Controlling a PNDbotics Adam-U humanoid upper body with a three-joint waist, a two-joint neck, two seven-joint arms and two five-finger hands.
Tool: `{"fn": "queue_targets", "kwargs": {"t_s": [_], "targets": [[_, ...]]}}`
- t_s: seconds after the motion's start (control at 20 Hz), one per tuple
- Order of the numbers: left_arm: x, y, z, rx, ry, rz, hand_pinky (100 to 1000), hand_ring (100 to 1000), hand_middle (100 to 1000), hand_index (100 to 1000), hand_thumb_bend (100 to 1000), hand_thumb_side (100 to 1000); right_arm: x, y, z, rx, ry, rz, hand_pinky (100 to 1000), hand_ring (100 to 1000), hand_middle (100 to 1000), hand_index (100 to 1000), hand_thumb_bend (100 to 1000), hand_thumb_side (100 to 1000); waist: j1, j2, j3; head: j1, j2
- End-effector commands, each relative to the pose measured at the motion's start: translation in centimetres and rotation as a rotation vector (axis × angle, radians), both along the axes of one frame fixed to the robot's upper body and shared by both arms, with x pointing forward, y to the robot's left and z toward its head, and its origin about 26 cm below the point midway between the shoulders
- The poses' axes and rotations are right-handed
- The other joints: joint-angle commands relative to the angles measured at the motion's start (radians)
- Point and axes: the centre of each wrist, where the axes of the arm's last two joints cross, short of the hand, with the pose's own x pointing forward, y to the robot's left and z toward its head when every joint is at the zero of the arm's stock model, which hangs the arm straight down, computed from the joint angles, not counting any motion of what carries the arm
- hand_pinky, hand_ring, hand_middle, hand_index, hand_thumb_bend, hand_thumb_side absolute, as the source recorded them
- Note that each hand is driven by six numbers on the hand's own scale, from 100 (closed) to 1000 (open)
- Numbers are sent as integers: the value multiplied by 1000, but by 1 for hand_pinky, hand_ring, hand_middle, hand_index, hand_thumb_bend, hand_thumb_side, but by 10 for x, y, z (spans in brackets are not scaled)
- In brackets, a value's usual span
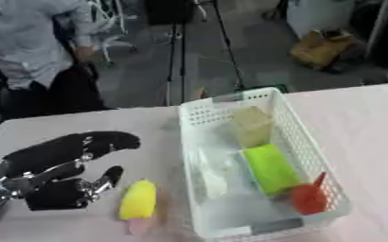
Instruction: Pick up objects on the table and place them in the box.
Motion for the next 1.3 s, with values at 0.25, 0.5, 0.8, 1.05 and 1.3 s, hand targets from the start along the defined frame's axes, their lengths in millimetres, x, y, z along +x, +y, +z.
{"fn": "queue_targets", "kwargs": {"t_s": [0.25, 0.5, 0.8, 1.05, 1.3], "targets": [[14, -17, -25, -104, 21, 100, 1000, 1000, 1000, 1000, 100, 1000, -3, -4, 12, -12, -21, -15, 907, 871, 720, 837, 100, 1000, 2, -31, 6, -13, 17], [18, -30, -47, -126, 21, 144, 1000, 1000, 982, 1000, 100, 1000, -3, -3, 12, -5, -19, -15, 907, 871, 716, 831, 100, 1000, 3, -34, -3, -15, 19], [23, -37, -65, -114, 33, 154, 1000, 1000, 993, 1000, 100, 1000, -3, -3, 12, 2, -18, -15, 908, 871, 713, 828, 100, 1000, 3, -33, -7, -14, 21], [22, -38, -62, -81, 18, 175, 1000, 1000, 1000, 1000, 105, 1000, -3, -2, 12, 3, -16, -12, 909, 871, 711, 825, 100, 1000, 3, -33, -10, -10, 28], [20, -31, -50, -47, -24, 252, 1000, 1000, 1000, 1000, 420, 1000, -2, -1, 11, 5, -12, -7, 909, 870, 708, 817, 100, 1000, 1, -35, -16, -3, 29]]}}
